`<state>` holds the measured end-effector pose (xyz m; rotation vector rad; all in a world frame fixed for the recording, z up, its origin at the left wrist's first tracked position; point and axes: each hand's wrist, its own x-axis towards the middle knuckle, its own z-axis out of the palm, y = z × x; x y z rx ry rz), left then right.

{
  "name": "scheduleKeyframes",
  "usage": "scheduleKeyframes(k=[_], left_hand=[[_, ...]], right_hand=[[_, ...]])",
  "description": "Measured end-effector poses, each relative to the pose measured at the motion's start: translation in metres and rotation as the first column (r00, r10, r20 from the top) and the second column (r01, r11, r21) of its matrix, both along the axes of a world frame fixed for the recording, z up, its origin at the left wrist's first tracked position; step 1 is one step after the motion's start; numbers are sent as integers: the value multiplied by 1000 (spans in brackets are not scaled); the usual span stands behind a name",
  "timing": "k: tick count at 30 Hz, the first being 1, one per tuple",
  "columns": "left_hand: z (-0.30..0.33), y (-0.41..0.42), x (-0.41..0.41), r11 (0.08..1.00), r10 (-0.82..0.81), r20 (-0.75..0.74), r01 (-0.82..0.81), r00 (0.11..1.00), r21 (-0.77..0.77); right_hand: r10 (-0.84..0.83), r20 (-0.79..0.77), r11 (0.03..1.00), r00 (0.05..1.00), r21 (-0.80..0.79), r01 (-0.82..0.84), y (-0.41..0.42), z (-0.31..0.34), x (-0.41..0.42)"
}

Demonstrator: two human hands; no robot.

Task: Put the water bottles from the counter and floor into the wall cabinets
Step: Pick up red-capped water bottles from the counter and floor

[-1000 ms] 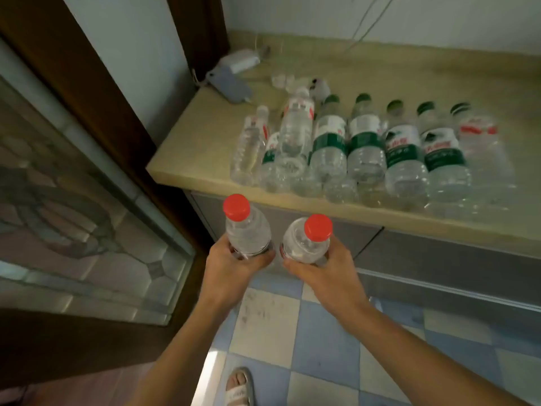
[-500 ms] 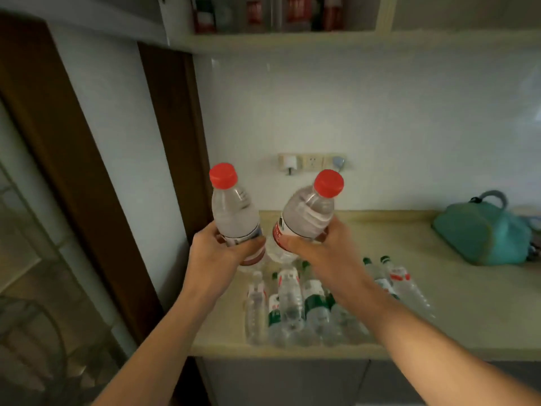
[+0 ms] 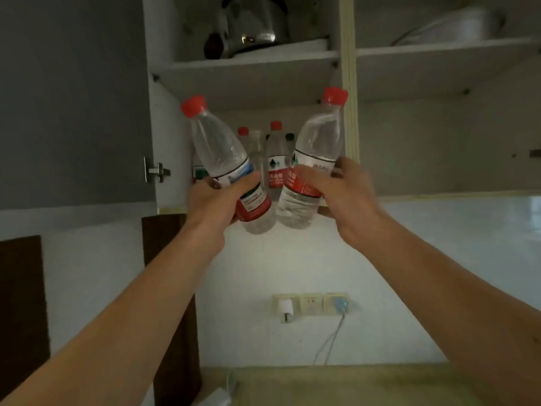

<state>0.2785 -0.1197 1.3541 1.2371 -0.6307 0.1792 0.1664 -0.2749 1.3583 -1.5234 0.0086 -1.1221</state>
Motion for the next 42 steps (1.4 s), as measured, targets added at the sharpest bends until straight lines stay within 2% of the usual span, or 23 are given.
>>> scheduleKeyframes(k=[6,14,19,23,29,42], left_hand=[[56,-68,60,997,31,31,-33,999,74],[72,-120,122,954,150,114,-174,982,244],[69,-134,135,880,277,333,-377,901,287],[62,-129,148,850,264,459,-430,848,306],[58,-126,166,823,252,497,-454,830,340],[58,-161,184,788,293,503,-503,813,355]], right_hand=[[-42,-35,998,998,-42,41,-72,56,66],[-78,-143,996,987,-60,70,-137,68,132],[-137,-198,987,971,-111,117,-146,61,152],[-210,-250,952,945,-273,140,-150,57,153],[-244,-289,915,926,-386,121,-157,50,160],[-344,-318,880,883,-437,185,-155,43,204]])
